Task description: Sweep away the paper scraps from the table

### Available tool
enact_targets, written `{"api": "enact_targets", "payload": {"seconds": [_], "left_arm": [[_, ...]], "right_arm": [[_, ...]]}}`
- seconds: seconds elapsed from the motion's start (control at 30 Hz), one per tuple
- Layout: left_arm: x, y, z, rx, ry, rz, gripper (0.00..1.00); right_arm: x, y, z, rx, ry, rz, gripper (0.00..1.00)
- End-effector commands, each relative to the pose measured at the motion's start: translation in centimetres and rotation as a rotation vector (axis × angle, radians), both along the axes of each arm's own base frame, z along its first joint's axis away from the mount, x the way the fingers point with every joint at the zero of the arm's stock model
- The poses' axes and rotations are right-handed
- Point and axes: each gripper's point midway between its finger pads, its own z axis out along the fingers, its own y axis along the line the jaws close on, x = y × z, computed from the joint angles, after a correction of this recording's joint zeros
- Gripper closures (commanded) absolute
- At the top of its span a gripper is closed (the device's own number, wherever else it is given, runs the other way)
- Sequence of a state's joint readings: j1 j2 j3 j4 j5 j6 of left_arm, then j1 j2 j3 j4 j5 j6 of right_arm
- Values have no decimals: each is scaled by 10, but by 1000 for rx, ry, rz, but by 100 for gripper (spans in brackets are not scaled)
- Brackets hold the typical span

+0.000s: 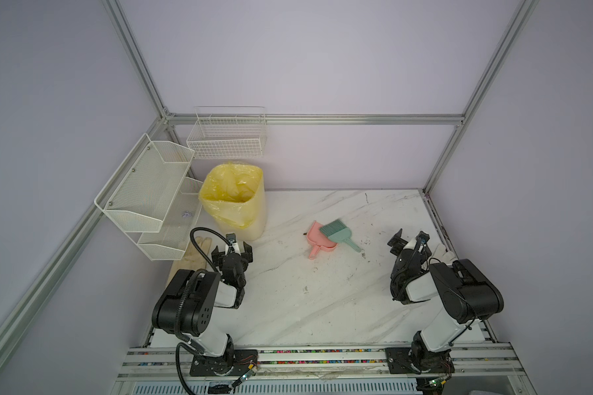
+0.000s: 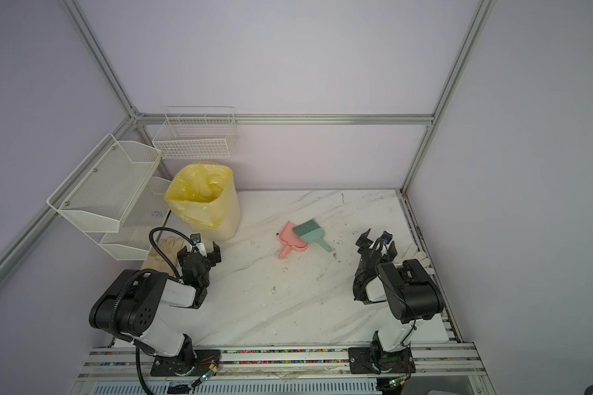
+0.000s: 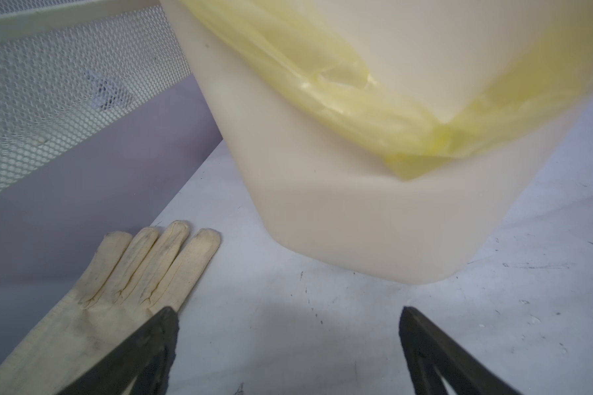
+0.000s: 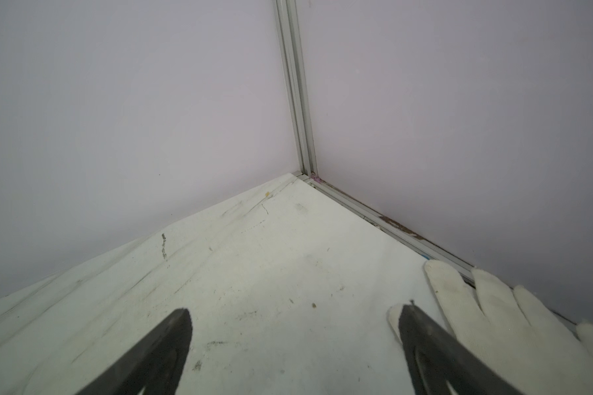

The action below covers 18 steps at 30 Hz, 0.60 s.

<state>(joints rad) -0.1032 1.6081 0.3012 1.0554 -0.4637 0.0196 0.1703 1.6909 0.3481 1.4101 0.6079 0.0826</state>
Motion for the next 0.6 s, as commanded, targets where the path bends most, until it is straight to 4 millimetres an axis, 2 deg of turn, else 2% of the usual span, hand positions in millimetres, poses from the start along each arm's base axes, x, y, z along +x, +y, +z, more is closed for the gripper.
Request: {"api": "enact_targets", "payload": {"seconds": [0.0,0.07,0.1,0.13,0.2,0.27,0.57], "left_arm": [[11,-1,22,-15,-72,-6,0],[10,0,21,-16,-70,-4,0],[11,1,21,-17,-70,-4,0],[11,1,21,-18,-71,-3,0],[11,1,21,-19,-69,-5,0],[11,1,20,-20,-67,-5,0],[11,1,21,-22,-68,-6,0]], "right_arm": [[18,21,8,-81,10,111,3],[24,39,2,-163,-9,211,3],[19,40,3,-173,-25,168,3],[22,43,-4,-132,11,183,3],[32,39,-5,-141,37,183,3],[34,34,-10,-107,56,176,3],[34,33,-6,-119,47,173,3]]}}
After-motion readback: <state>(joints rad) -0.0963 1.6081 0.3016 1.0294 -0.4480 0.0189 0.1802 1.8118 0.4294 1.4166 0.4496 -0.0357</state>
